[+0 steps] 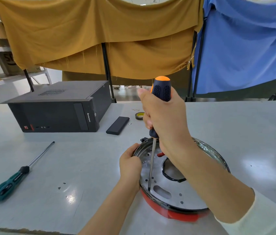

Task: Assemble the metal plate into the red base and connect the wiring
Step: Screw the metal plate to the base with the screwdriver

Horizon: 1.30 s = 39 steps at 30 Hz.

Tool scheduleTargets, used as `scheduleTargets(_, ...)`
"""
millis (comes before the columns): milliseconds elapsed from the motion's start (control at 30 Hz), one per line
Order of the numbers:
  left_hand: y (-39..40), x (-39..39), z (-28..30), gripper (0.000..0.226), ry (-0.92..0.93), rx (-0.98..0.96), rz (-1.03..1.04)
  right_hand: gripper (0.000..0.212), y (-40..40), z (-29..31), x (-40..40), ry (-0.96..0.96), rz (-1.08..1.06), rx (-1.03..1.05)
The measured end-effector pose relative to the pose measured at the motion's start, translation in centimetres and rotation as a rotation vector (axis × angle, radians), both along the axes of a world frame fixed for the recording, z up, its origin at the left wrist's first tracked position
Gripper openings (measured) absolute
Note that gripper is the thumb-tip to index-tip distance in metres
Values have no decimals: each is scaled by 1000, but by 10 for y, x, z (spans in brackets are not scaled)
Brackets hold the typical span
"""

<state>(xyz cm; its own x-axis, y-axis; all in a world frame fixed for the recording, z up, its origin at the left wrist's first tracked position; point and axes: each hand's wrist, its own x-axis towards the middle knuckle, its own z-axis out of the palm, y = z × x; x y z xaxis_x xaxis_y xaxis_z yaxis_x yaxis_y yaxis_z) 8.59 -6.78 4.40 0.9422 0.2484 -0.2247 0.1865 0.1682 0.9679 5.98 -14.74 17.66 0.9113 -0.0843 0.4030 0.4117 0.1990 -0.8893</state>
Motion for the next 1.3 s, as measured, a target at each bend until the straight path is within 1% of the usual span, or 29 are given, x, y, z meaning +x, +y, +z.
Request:
scheduleTargets(33, 0, 0, 0, 66, 2, -2, 2, 24, 0, 0, -2, -25, -48, -24)
scheduleTargets(67, 0, -1, 1, 67, 4, 2, -2, 21, -1, 0, -4, -47, -40, -53)
scheduleTargets(100, 1, -1, 1, 68, 6, 12, -12, 19, -4, 2, -4, -59, 25, -86)
scheduleTargets(167, 2, 0, 2, 67, 2, 31, -48, 18, -11, 6, 0, -34, 287, -121)
scheduleTargets(267, 3, 1, 2, 55, -5, 50, -81, 31, -26, 13, 13, 42, 727, -162)
scheduleTargets(300, 3, 2, 2, 55, -8, 58, -92, 33, -28, 14, 16, 45, 828, -182)
scheduleTargets(333, 2, 2, 1, 57, -8, 61, -101, 30, -30, 15, 18, 29, 894, -194)
scheduleTargets(367, 3, 2, 1, 58, -4, 60, -102, 22, -30, 15, 18, -1, 915, -206)
scheduleTargets(400, 3, 3, 1, 57, 2, 54, -95, 13, -28, 15, 19, -20, 914, -205)
scheduleTargets(433, 3, 3, 0, 56, 6, 40, -84, 14, -25, 14, 18, -16, 889, -189)
scheduleTargets(500, 2, 4, -1, 57, 4, 12, -59, 26, -17, 11, 15, 38, 768, -110)
scheduleTargets(533, 2, 4, -1, 59, 3, 7, -48, 28, -12, 8, 13, 49, 653, -65)
scheduleTargets(633, 0, 3, -1, 63, -5, 18, -37, 28, 3, 1, 8, 35, 184, -1)
scheduleTargets(667, 0, 3, -1, 64, -1, 16, -36, 26, 6, 0, 7, 33, 73, -8)
scheduleTargets(700, 0, 3, 0, 65, 5, 16, -36, 24, 7, 0, 6, 34, 18, -26)
scheduleTargets(767, 1, 2, 1, 65, 24, 36, -53, 22, 5, 3, 6, 45, 46, -104)
scheduleTargets(800, 1, 2, 2, 64, 35, 49, -68, 21, 2, 5, 7, 39, 132, -158)
scheduleTargets(833, 2, 2, 3, 63, 44, 58, -86, 19, -3, 7, 8, 28, 258, -189)
scheduleTargets(900, 3, 1, 3, 60, 44, 62, -127, 6, -14, 12, 13, 15, 604, -186)
scheduleTargets(967, 4, 2, 2, 64, 50, 66, -140, 25, -25, 16, 18, 55, 849, -215)
scheduleTargets(1000, 4, 2, 2, 66, 54, 71, -135, 28, -28, 17, 20, 51, 912, -235)
scheduleTargets(1033, 4, 2, 3, 68, 54, 73, -127, 23, -29, 18, 22, 20, 936, -240)
scheduleTargets(1067, 3, 2, 3, 68, 51, 76, -118, 12, -28, 16, 22, -11, 926, -229)
scheduleTargets(1100, 3, 2, 3, 68, 47, 78, -107, 6, -25, 15, 23, -17, 896, -199)
scheduleTargets(1167, 3, 2, 2, 70, 39, 74, -90, 25, -20, 10, 21, 18, 795, -121)
scheduleTargets(1233, 3, 1, 2, 71, 34, 59, -76, 30, -15, 5, 19, 28, 658, -50)
scheduleTargets(1300, 2, 0, 3, 71, 31, 40, -50, 31, -10, 1, 13, 21, 455, 10)
